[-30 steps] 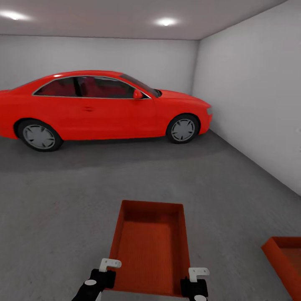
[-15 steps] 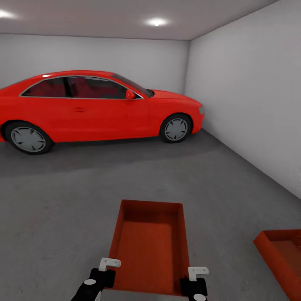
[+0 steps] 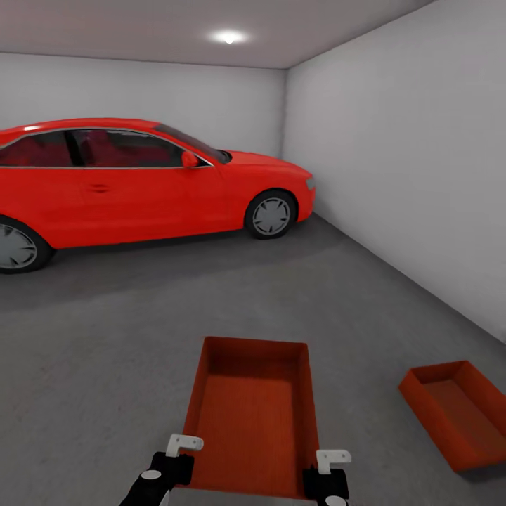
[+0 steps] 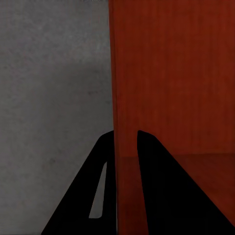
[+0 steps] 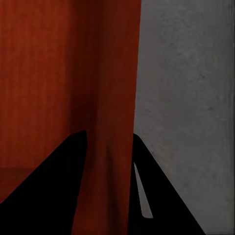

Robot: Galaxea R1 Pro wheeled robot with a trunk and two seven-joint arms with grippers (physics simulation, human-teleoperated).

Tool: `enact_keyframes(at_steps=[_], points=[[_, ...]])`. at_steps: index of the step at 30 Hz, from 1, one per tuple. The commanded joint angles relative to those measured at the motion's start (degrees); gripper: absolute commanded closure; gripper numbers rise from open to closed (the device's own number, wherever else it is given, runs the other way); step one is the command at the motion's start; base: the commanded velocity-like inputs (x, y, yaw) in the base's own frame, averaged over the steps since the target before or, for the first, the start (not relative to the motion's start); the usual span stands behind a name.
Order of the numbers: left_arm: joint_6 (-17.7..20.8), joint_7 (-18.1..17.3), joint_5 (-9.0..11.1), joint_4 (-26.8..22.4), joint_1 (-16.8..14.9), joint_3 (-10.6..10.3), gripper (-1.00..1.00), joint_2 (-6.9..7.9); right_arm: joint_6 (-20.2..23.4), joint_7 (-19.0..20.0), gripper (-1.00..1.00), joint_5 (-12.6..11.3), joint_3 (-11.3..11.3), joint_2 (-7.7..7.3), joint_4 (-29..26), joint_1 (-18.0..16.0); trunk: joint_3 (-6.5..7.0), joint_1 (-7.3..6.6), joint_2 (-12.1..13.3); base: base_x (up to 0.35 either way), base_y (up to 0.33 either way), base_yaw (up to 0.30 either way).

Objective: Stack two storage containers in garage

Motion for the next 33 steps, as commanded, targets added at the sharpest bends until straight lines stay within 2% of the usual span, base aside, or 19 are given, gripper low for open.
enact_keyframes(at_steps=[1, 28, 33], points=[[0.3, -1.1, 0.0, 3.0, 0.0, -0.9, 1.00, 0.21, -0.2, -0.3, 1.00, 0.2, -0.8, -1.47, -0.1, -0.4, -0.07, 0.00, -0.1, 0.000, 0.000, -0.245], [0.4, -1.1, -0.1, 3.0, 0.0, -0.9, 1.00, 0.21, -0.2, -0.3, 1.00, 0.2, -0.8, -1.47, -0.1, -0.4, -0.07, 0.00, -0.1, 0.000, 0.000, -0.245], [0.4, -1.1, -0.1, 2.9, 0.0, -0.9, 1.00, 0.21, -0.2, -0.3, 1.00, 0.2, -0.8, -1.47, -0.1, -0.4, -0.07, 0.00, -0.1, 0.166, 0.000, -0.244]])
